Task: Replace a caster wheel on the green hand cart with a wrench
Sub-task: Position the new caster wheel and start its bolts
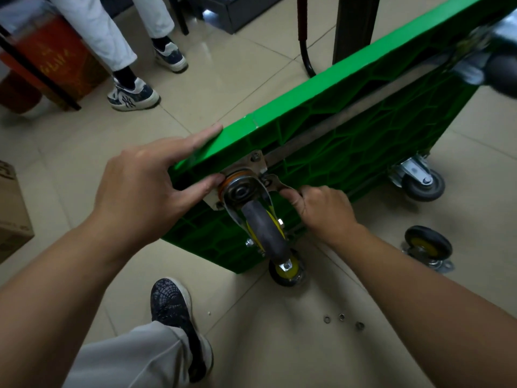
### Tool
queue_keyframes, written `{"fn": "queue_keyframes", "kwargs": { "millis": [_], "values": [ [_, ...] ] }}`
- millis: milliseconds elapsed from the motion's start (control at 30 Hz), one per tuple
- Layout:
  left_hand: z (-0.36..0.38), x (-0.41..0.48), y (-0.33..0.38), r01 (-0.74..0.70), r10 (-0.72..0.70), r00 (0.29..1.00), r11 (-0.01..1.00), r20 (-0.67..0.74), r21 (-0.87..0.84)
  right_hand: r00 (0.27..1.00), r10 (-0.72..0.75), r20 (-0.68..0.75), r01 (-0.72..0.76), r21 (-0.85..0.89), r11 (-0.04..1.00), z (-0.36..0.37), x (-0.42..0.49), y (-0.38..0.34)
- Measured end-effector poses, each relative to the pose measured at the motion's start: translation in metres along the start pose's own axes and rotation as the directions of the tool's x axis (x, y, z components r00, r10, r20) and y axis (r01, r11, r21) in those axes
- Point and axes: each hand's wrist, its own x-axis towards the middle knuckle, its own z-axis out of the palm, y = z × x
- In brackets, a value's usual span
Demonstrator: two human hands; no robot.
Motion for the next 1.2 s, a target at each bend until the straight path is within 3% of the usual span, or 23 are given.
{"fn": "queue_keyframes", "kwargs": {
  "millis": [67,133,233,300,367,567,733,867,933,1000,1033,1100,1200],
  "values": [
    [0.0,0.0,0.001,0.005,-0.005,1.0,1.0,-0.002,0.013,0.992,-0.129,-0.007,0.126,-0.149,0.981,-0.021,0.01,0.007],
    [0.001,0.0,0.001,0.013,-0.013,1.0,0.999,-0.015,0.029,0.952,-0.298,-0.064,0.255,-0.371,0.893,-0.053,0.026,0.015],
    [0.002,-0.001,0.006,0.027,-0.025,0.999,0.999,-0.036,0.039,0.896,-0.431,0.104,0.398,-0.618,0.678,-0.115,0.035,-0.003],
    [0.001,0.0,0.008,0.032,-0.03,0.999,0.998,-0.037,0.048,0.839,-0.494,0.227,0.499,-0.681,0.536,-0.136,0.034,-0.028],
    [0.0,0.001,0.008,0.026,-0.025,0.999,0.998,-0.026,0.049,0.802,-0.529,0.276,0.547,-0.695,0.466,-0.142,0.033,-0.048],
    [0.0,0.0,0.013,0.017,-0.015,0.999,0.998,-0.041,0.055,0.836,-0.463,0.294,0.486,-0.789,0.376,-0.149,0.031,-0.056],
    [0.0,-0.001,0.016,0.039,-0.037,0.999,0.998,-0.028,0.059,0.796,-0.51,0.325,0.541,-0.761,0.359,-0.156,0.028,-0.056],
    [-0.001,0.0,0.016,0.044,-0.043,0.999,0.998,-0.022,0.05,0.826,-0.5,0.262,0.507,-0.734,0.452,-0.179,0.021,-0.035],
    [0.0,0.001,0.015,0.042,-0.042,0.999,0.997,-0.014,0.057,0.893,-0.445,0.068,0.374,-0.663,0.648,-0.186,0.013,-0.014],
    [0.0,0.001,0.016,0.041,-0.041,0.999,0.997,-0.006,0.064,0.954,-0.259,-0.153,0.187,-0.375,0.908,-0.165,-0.006,0.006],
    [0.0,0.0,0.016,0.043,-0.043,0.999,0.997,-0.006,0.066,0.973,-0.128,-0.193,0.094,-0.177,0.98,-0.147,-0.018,0.01],
    [-0.001,-0.001,0.016,0.054,-0.054,0.999,0.997,-0.01,0.052,0.979,0.081,-0.185,-0.049,0.173,0.984,-0.106,-0.034,0.007],
    [-0.001,0.005,0.012,0.086,-0.086,0.996,0.996,0.011,0.008,0.959,0.232,-0.164,-0.14,0.434,0.89,-0.05,-0.043,-0.01]
  ]
}}
